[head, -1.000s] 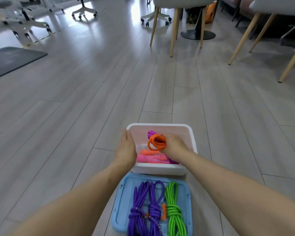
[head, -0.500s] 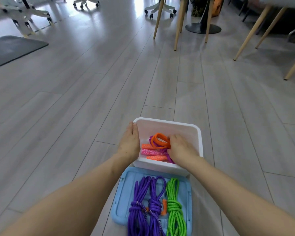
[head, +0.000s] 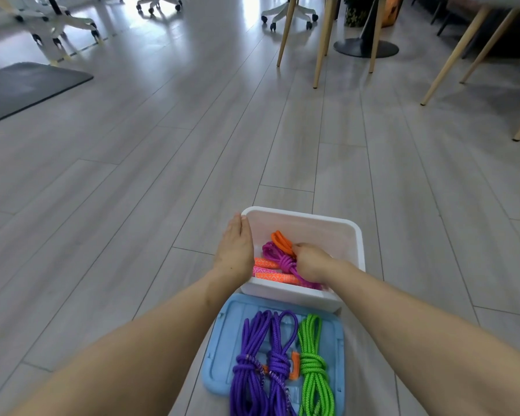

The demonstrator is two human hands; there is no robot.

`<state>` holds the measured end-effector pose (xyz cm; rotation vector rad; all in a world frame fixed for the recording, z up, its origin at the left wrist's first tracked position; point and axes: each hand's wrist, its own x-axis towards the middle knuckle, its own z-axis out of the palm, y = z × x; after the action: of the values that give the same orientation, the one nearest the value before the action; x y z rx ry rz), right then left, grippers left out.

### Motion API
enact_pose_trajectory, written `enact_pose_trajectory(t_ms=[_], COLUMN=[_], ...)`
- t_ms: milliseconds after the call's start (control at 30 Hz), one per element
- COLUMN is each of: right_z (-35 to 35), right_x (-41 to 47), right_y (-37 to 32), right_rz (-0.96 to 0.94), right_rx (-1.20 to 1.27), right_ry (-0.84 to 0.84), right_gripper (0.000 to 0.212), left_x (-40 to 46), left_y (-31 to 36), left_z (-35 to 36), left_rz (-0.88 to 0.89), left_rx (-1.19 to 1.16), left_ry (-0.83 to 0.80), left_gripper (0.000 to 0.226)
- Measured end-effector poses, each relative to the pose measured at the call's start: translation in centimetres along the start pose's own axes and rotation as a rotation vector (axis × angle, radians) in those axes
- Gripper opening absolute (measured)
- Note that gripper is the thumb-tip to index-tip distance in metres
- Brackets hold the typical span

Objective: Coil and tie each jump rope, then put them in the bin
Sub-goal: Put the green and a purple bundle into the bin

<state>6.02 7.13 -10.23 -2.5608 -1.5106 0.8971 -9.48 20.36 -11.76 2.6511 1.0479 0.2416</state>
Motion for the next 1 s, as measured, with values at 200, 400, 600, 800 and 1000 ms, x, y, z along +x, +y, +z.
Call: enact_pose_trajectory(t_ms=[200,400,600,800,1000], right_z=[-1.5,0.4,5.3,11.2,13.3], right_x=[-3.2,-11.8,-19.1,-18.8,-17.2], right_y=[1.1,3.0,0.6,-1.6,-3.4], right_rz=[0.003,-0.219,-0.211,0.296,0.463], right_rx=[0.12,0.21,0.262,0.439,0.611], right_ry=[0.164,0.661,0.631,0.197,0.193], right_gripper=[0.043,0.021,0.019,0.054,0.092], left_x=[-0.3,-7.3,-17.2,-25.5,-25.2], left_y=[0.5,2.2,3.5,3.7,3.8], left_z=[-1.7,-4.4,-4.2,0.0,1.1], left_rz=[-0.041,-0.05,-0.097,-0.217,-0.316], left_rx=[-0.067,-0.17,-0.126,-0.305,-0.415], left_ry=[-0.054,0.099,0.193,-0.139,-0.23], left_gripper=[0.075,0.048,0.024,0.02,0.026])
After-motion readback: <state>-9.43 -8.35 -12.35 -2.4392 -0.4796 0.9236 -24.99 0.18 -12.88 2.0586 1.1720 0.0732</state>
